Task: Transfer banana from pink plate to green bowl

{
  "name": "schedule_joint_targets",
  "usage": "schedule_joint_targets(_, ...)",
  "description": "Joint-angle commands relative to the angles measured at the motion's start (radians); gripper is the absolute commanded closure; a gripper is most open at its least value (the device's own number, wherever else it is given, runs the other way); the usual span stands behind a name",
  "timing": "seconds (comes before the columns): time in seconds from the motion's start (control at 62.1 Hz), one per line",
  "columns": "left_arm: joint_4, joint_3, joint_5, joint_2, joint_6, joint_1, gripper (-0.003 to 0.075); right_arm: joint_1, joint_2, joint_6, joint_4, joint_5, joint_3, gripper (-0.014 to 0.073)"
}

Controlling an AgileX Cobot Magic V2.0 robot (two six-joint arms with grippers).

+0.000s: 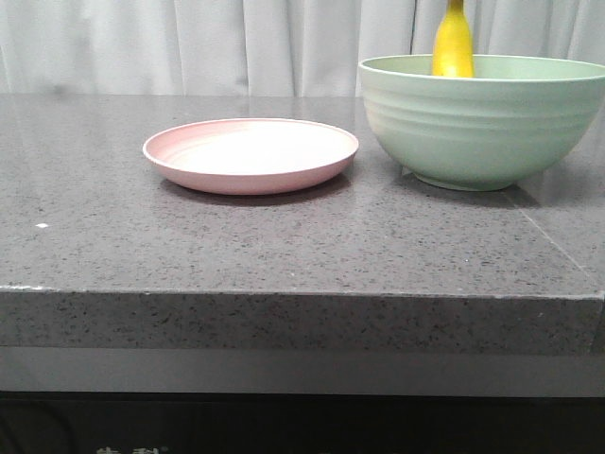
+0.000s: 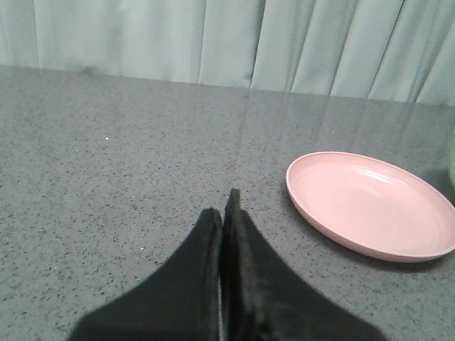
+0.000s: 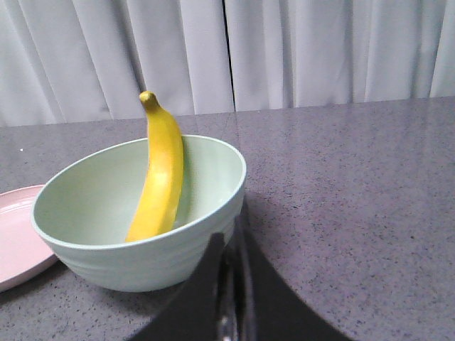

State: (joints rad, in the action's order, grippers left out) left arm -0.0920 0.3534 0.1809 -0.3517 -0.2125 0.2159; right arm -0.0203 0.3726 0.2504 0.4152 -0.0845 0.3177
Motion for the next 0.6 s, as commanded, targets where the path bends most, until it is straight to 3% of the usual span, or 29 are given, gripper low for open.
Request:
schedule_joint_targets(0.0, -0.002, -0.022, -0.137, 0.06, -0.007, -0.002, 0.0738, -0.001, -0.026, 0.009, 0.009, 0.073, 0.01, 0.0653)
schedule_joint_targets(0.58, -0.002, -0.054, -0.153, 0.094, -0.007, -0.002, 0.0738, -0.001, -0.028, 0.009, 0.009, 0.068, 0.01, 0.0653)
